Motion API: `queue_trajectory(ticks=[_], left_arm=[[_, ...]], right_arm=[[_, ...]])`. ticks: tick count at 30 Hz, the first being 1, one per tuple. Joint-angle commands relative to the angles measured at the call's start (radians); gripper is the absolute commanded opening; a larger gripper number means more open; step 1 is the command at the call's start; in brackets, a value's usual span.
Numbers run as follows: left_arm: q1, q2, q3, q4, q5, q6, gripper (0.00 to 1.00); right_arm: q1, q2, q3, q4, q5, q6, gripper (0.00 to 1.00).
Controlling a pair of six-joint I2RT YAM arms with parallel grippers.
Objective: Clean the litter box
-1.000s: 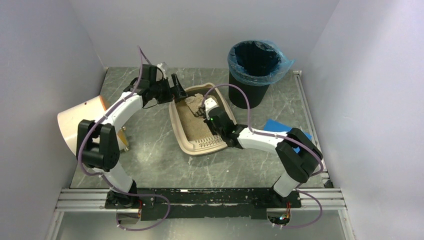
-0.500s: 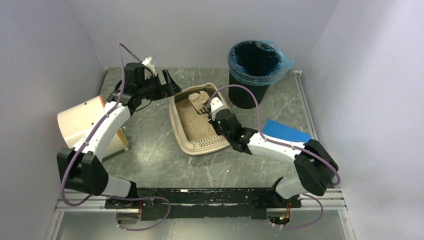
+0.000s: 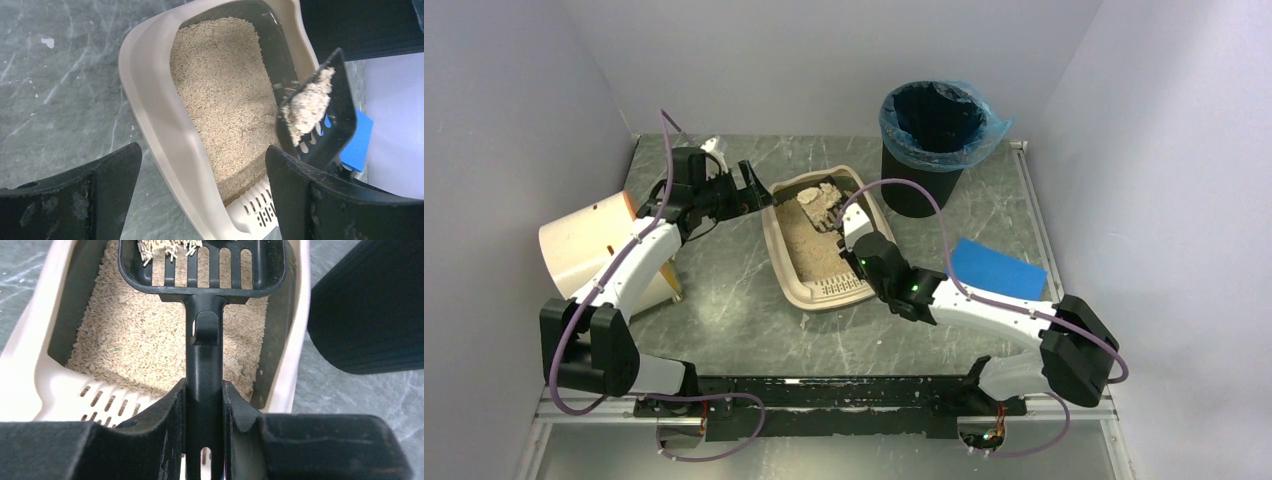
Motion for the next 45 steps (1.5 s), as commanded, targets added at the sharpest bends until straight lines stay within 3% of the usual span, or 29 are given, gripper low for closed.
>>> queue_trajectory(ticks=[1, 17, 45], left_arm=[[0.023, 0.001, -0.026, 0.061, 0.01, 0.023, 0.98], [0.024, 0.007, -0.027, 0.058, -0.031, 0.073, 0.98], [0.024, 0.002, -0.037, 0.061, -0.028, 0.095, 0.98]], right_arm=[[0.01, -0.06, -0.047, 0.06, 0.07, -0.002, 0.0], [0.087, -0.153, -0.14, 0.197, 0.197, -0.068, 0.0], [0.164, -0.168, -0.149, 0.226, 0.321, -0.14, 0.0]])
